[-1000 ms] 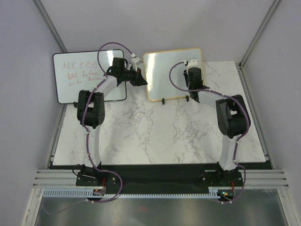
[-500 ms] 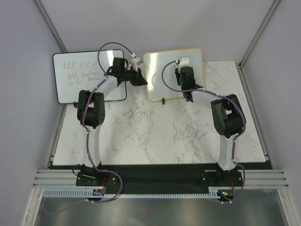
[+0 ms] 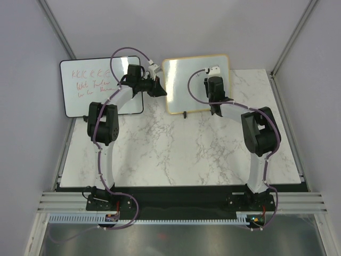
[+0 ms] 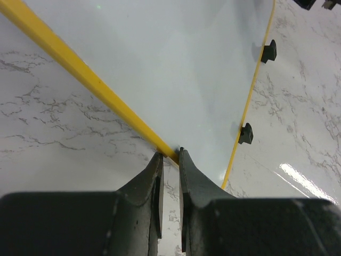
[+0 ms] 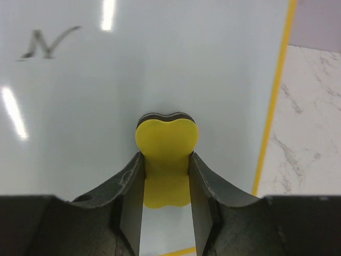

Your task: Erase the whiteboard

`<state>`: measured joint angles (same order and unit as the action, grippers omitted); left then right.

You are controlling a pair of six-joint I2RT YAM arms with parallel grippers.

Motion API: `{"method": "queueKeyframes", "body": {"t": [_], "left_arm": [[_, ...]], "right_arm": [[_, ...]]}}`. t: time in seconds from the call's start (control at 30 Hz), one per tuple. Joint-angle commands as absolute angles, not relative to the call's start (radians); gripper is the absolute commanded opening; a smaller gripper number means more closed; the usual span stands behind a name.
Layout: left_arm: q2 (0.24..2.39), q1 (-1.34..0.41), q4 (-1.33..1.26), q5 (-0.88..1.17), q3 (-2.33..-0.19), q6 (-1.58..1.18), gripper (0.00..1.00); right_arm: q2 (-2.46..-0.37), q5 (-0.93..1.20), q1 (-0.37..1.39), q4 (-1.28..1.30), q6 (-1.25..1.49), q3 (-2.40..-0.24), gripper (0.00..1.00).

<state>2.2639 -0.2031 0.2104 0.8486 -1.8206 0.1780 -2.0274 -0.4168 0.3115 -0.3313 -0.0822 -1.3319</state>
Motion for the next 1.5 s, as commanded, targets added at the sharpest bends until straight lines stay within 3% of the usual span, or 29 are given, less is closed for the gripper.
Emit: {"method": "queueKeyframes", "body": {"t": [0.0, 0.43, 0.77, 1.13, 1.47], "left_arm": [[2.224, -0.199, 0.184, 0.862, -1.862, 0.224, 0.02], [2.221, -0.199, 0.187, 0.857, -1.858, 0.23, 0.02], [2.218, -0.199, 0.19, 0.859, -1.858, 0.232, 0.02], [2.22, -0.199, 0.192, 0.859, -1.859, 0.229, 0.02], [2.221, -0.199, 0.192, 0.854, -1.858, 0.239, 0.02]], "right_arm": [[-2.051, -0.319, 0.385, -0.36, -0.075, -1.364, 0.0], [-2.181, -0.313, 0.338, -0.29, -0.057, -1.713, 0.0], [-2.212, -0.295, 0.318, -0.293, -0.054, -1.743, 0.0], [-2.269, -0.248, 0.465, -0.425, -0.095, -1.781, 0.0], [-2.218, -0.443, 0.384, -0.452, -0.072, -1.689, 0.0]]}}
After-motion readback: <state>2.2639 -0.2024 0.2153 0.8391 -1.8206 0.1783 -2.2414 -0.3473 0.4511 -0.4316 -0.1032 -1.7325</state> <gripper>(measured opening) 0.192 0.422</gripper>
